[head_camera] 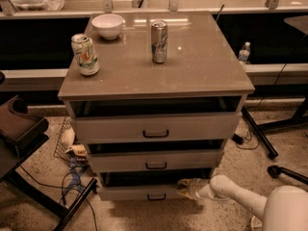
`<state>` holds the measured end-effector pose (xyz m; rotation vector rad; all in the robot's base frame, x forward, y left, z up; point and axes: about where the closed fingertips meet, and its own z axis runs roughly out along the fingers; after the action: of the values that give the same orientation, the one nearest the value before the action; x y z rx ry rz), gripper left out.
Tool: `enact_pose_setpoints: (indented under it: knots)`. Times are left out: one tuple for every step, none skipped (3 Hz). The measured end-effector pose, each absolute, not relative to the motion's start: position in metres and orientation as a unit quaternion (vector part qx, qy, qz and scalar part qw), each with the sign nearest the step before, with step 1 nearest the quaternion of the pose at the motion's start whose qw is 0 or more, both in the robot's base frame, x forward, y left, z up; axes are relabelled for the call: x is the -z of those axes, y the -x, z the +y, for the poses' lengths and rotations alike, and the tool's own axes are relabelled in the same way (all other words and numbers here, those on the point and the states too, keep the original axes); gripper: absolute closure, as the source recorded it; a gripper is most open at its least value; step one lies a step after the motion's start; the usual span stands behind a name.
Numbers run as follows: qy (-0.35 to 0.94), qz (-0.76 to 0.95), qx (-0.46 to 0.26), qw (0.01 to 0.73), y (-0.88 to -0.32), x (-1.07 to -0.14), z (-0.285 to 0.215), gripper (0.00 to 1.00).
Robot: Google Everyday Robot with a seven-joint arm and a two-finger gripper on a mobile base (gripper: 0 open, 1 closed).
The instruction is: Open bottom drawer
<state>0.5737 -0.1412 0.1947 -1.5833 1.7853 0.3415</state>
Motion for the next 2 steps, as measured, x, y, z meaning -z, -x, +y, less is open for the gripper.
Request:
enact_pose_setpoints:
  knots:
    - [0.611, 0.694, -0.137, 0.354, -0.568, -0.194, -0.142, 1.0]
    - [0.6, 0.711, -0.135, 0.341, -0.554, -0.202, -0.164, 1.0]
